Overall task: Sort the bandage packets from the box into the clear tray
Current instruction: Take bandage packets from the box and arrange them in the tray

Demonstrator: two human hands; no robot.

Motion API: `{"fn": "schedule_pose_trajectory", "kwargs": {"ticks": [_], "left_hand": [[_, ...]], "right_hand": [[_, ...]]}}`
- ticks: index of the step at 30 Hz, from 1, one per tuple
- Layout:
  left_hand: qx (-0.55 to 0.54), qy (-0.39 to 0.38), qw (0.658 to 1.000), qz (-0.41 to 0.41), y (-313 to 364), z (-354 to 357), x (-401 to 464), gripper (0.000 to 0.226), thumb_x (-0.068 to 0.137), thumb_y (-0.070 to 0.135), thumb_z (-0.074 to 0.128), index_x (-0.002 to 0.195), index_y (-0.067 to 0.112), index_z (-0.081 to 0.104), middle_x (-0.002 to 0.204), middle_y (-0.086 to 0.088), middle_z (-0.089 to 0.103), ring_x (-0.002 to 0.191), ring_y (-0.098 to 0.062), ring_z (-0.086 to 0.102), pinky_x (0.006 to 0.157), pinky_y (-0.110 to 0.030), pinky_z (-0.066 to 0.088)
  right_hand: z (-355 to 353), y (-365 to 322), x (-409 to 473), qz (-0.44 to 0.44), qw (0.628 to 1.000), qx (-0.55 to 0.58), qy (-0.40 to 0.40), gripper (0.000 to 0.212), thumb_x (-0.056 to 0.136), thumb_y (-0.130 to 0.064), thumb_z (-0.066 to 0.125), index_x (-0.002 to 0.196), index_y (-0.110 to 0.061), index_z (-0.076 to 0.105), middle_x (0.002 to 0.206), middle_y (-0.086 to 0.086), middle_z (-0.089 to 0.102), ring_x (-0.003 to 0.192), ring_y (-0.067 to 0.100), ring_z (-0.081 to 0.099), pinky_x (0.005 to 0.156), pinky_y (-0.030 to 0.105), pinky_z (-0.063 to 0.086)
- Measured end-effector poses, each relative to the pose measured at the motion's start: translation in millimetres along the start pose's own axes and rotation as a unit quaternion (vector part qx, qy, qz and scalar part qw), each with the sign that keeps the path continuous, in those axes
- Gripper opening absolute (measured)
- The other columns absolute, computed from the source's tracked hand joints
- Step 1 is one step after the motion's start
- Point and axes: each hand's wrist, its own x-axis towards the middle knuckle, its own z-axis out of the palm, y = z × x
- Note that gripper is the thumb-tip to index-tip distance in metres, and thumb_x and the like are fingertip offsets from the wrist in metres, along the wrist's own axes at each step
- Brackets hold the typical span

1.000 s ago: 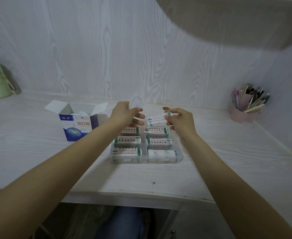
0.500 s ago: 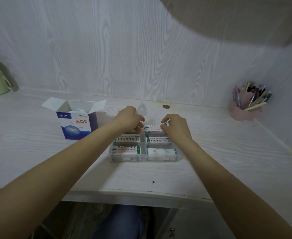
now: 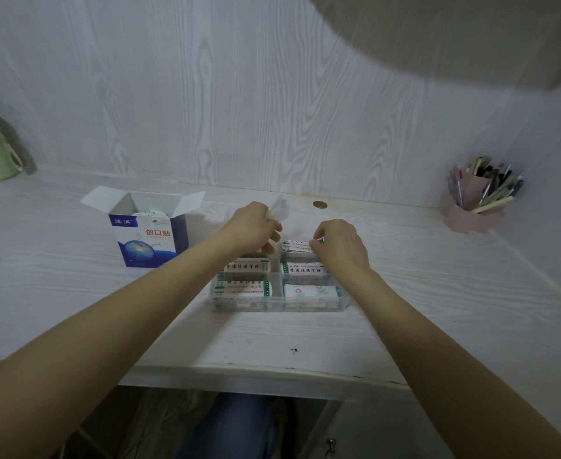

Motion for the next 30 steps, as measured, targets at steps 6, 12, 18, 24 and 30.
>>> {"fn": "schedule_pose_trajectory", "kwargs": {"ticks": [6, 12, 18, 24, 30], "left_hand": [[0.018, -0.021, 0.999, 0.023, 2, 2, 5, 0.02, 0.099, 0.015, 0.041, 0.098, 0.006, 0.059, 0.093, -0.003, 0.073, 0.048, -0.009, 0.053, 0.044, -0.015, 0.037], [0.038, -0.04, 0.998, -0.002, 3, 6, 7, 0.021, 0.098, 0.013, 0.041, 0.098, 0.003, 0.059, 0.089, -0.004, 0.072, 0.045, -0.008, 0.058, 0.045, -0.014, 0.042], [0.035, -0.04, 0.999, -0.005, 4, 4, 9, 0.019, 0.098, 0.015, 0.042, 0.096, 0.004, 0.058, 0.085, -0.002, 0.072, 0.044, -0.007, 0.057, 0.045, -0.019, 0.039], [-0.009, -0.008, 1.0, 0.003, 5, 1, 10, 0.019, 0.097, 0.013, 0.041, 0.1, 0.005, 0.058, 0.09, -0.003, 0.072, 0.052, -0.012, 0.057, 0.046, -0.021, 0.037], [-0.068, 0.017, 0.997, 0.015, 1, -9, 6, 0.018, 0.098, 0.016, 0.043, 0.094, 0.01, 0.06, 0.088, 0.001, 0.073, 0.051, -0.009, 0.057, 0.046, -0.019, 0.038]], "right_hand": [[-5, -4, -3, -0.02, 0.998, -0.067, 0.001, 0.023, 0.094, -0.024, 0.053, 0.113, -0.016, 0.063, 0.118, 0.005, 0.052, 0.098, 0.024, 0.058, 0.067, 0.03, 0.039], [-8, -3, -1, -0.06, 0.997, 0.009, -0.043, 0.014, 0.092, -0.015, 0.059, 0.096, -0.011, 0.072, 0.101, 0.004, 0.068, 0.088, 0.02, 0.062, 0.075, 0.032, 0.051], [-11, -2, 4, -0.071, 0.99, 0.081, -0.087, 0.015, 0.087, -0.016, 0.067, 0.098, -0.008, 0.073, 0.095, 0.006, 0.071, 0.073, 0.011, 0.056, 0.07, 0.022, 0.043], [-10, -6, 8, -0.073, 0.991, 0.067, -0.094, 0.013, 0.084, -0.02, 0.071, 0.095, -0.014, 0.074, 0.093, 0.001, 0.071, 0.081, 0.013, 0.061, 0.075, 0.027, 0.049], [-11, -10, 8, -0.066, 0.992, 0.063, -0.09, 0.01, 0.082, -0.018, 0.073, 0.09, -0.012, 0.072, 0.088, 0.003, 0.07, 0.08, 0.015, 0.063, 0.078, 0.032, 0.054]]}}
